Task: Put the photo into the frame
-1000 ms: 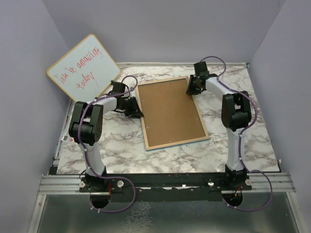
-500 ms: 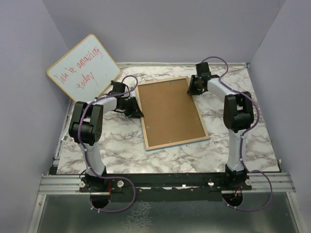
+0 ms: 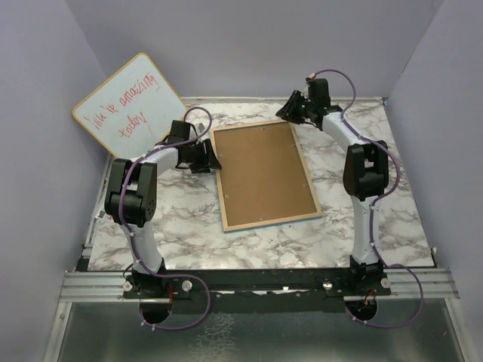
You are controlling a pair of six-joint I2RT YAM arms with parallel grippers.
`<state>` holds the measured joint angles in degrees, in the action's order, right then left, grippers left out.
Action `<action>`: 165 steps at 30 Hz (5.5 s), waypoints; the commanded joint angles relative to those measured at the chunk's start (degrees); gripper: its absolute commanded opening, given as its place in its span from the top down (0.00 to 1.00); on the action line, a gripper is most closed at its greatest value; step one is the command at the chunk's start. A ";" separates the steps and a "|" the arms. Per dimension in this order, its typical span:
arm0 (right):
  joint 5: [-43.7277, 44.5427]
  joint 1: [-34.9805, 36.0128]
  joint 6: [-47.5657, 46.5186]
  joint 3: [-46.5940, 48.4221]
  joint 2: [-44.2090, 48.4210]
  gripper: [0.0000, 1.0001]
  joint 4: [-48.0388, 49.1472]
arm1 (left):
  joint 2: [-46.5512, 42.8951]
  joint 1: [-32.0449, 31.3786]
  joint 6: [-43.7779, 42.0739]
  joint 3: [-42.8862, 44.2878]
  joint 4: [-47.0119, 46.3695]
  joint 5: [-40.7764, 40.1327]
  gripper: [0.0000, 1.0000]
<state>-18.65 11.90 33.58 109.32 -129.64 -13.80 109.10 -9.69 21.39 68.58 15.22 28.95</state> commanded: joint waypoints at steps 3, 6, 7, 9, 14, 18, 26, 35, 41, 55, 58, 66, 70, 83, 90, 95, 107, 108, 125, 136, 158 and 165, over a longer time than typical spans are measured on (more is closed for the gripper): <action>-6.00 0.42 6.01 6.20 -8.52 0.65 3.35 | -1.13 0.38 2.48 3.06 -5.78 -5.34 0.36; -6.94 0.96 7.84 5.94 -9.97 0.64 5.61 | 1.18 0.37 4.69 4.93 -7.57 -6.92 0.33; -7.89 1.08 8.99 5.48 -10.39 0.64 7.21 | 1.93 0.38 5.71 5.65 -8.77 -6.54 0.33; -9.13 1.26 11.43 4.44 -11.12 0.65 9.62 | 3.91 0.38 8.01 7.27 -11.12 -5.48 0.34; -9.13 1.55 14.15 5.05 -12.91 0.64 9.34 | 7.84 0.38 10.52 10.52 -11.27 -8.27 0.44; -9.11 1.72 15.04 5.69 -14.48 0.64 7.19 | 9.51 0.33 11.09 11.44 -9.07 -11.93 0.57; -9.18 2.59 15.72 5.17 -16.16 0.64 7.96 | 9.32 0.37 10.27 9.46 -8.17 -13.04 0.58; -3.66 2.86 15.44 5.64 -18.19 0.65 10.38 | 9.82 0.38 9.90 7.71 -7.11 -12.18 0.65; -2.01 3.35 15.70 4.26 -18.30 0.65 11.73 | 10.00 0.29 9.56 7.50 -6.96 -11.31 0.68; -2.09 3.44 15.12 6.08 -20.24 0.65 16.17 | 9.52 0.29 9.03 5.49 -6.25 -11.02 0.71; -4.72 3.46 15.03 6.23 -20.85 0.65 17.68 | 9.64 0.29 9.07 5.83 -6.23 -10.18 0.71; -10.76 3.84 14.86 4.53 -21.74 0.65 22.63 | 10.80 0.26 8.78 7.02 -6.24 -7.60 0.72; -10.43 4.60 15.12 4.75 -22.26 0.65 22.74 | 11.55 0.24 8.84 7.21 -6.18 -6.20 0.72; 4.62 3.64 11.16 1.62 -9.38 0.61 11.77 | 8.86 0.29 6.73 12.59 -2.47 -4.52 0.71; 2.28 3.76 5.23 -1.49 0.22 0.59 7.22 | 5.45 0.54 4.75 19.49 1.20 -3.72 0.59; 3.58 6.06 2.25 -6.49 5.62 0.59 3.31 | 0.96 1.26 3.30 18.65 3.99 -10.32 0.52; -6.63 14.72 13.19 -12.13 4.18 0.40 8.18 | -4.82 2.04 8.31 4.80 1.96 -8.85 0.42; -8.13 14.92 15.36 -11.95 3.22 0.40 9.77 | -4.90 2.05 9.00 3.40 1.34 -8.24 0.42; -8.06 19.95 29.52 3.43 -12.08 0.60 5.24 | -0.07 1.87 13.15 -5.84 -6.64 1.55 0.67; -4.64 21.19 27.55 5.77 -14.88 0.63 -1.31 | 2.67 1.78 12.81 -6.61 -6.57 0.34 0.72; -4.70 22.49 32.30 4.83 -18.97 0.62 2.53 | 3.40 1.70 11.92 -7.45 -5.64 0.76 0.78; -3.94 22.80 40.33 2.62 -19.67 0.62 3.87 | 3.47 1.61 11.92 -7.58 -5.68 0.74 0.79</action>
<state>-24.88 32.82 68.16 115.07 -145.01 -10.24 109.43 -7.49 34.87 62.89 7.25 31.24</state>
